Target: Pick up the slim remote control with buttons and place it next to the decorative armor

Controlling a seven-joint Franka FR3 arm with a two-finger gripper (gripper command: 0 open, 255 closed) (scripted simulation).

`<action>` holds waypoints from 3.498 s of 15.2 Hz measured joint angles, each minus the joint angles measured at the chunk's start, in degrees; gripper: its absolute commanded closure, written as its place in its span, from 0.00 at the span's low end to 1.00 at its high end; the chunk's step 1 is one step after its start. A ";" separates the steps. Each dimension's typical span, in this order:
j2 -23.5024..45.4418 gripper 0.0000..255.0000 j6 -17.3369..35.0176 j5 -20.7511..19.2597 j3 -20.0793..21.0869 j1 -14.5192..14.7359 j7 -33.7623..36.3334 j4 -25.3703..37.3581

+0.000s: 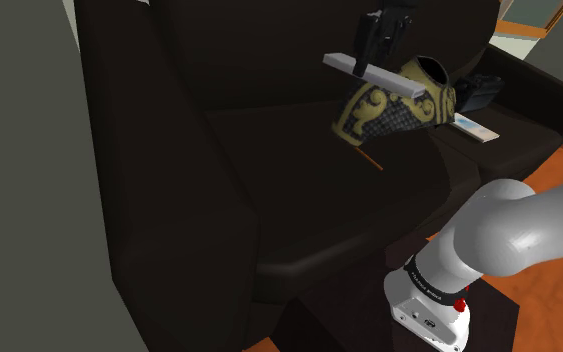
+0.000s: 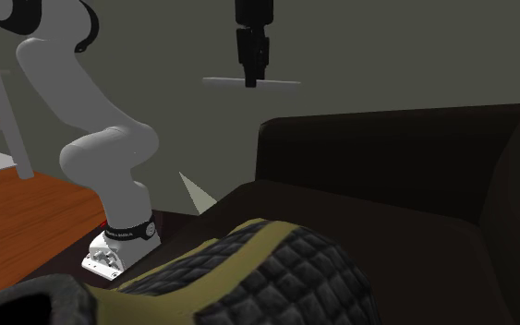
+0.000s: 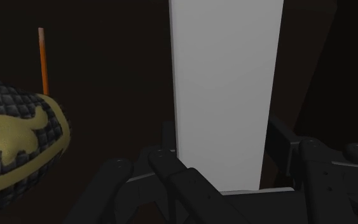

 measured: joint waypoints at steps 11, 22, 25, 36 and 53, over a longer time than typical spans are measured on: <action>0.48 1.00 -7.12 -1.37 -2.42 -0.71 -2.66 7.55; -8.64 1.00 -10.55 -9.05 -14.02 -3.38 -16.25 2.39; -10.02 1.00 -11.59 -11.88 -17.73 -4.13 -20.52 2.52; -13.99 1.00 -7.80 -15.76 -22.31 -5.28 -24.63 -4.53; -19.83 1.00 2.79 -18.18 -24.50 -6.68 -23.76 -20.89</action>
